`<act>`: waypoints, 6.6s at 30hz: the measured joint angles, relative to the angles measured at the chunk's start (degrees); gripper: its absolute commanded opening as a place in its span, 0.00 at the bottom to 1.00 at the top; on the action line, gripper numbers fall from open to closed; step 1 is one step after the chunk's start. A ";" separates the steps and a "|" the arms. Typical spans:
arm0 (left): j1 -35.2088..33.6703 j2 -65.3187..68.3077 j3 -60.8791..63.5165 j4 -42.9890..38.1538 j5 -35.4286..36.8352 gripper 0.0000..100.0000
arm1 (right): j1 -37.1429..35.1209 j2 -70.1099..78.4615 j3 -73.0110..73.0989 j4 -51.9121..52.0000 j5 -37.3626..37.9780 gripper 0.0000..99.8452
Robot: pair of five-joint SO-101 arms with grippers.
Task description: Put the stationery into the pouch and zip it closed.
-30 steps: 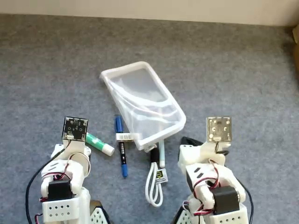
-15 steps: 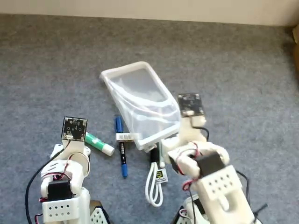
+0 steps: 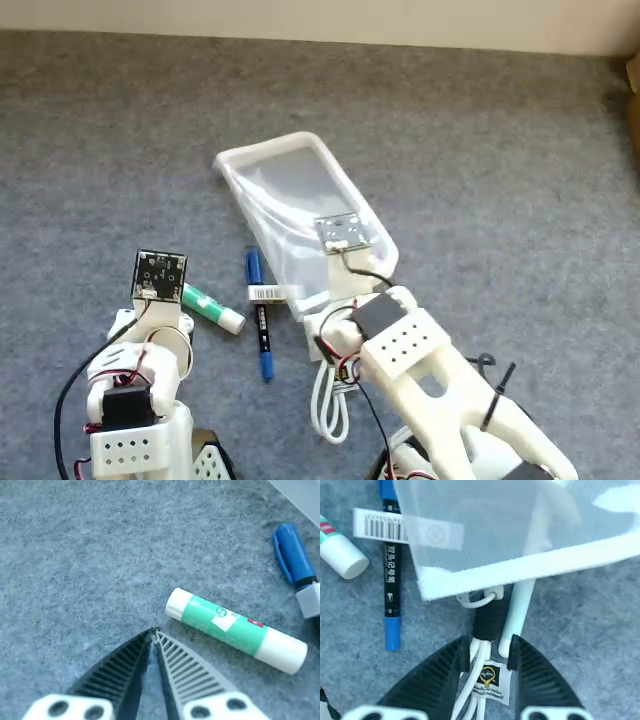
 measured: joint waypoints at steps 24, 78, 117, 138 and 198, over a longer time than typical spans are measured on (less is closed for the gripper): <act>0.00 0.00 0.00 0.00 0.00 0.01 | -0.70 17.85 -4.22 -9.41 -0.18 0.11; 8.70 -0.09 -9.49 0.00 13.54 0.33 | -0.35 -13.45 -8.26 -1.14 5.10 0.00; 20.40 -0.09 -5.71 -10.64 18.02 0.32 | -1.32 -13.45 -6.59 0.35 5.10 0.00; 15.30 -0.44 -5.71 -10.64 18.11 0.07 | -2.99 -13.45 -5.80 -0.09 5.10 0.00; 11.78 -0.09 -3.69 -10.81 17.93 0.29 | 13.19 -13.89 -11.16 13.80 5.36 0.00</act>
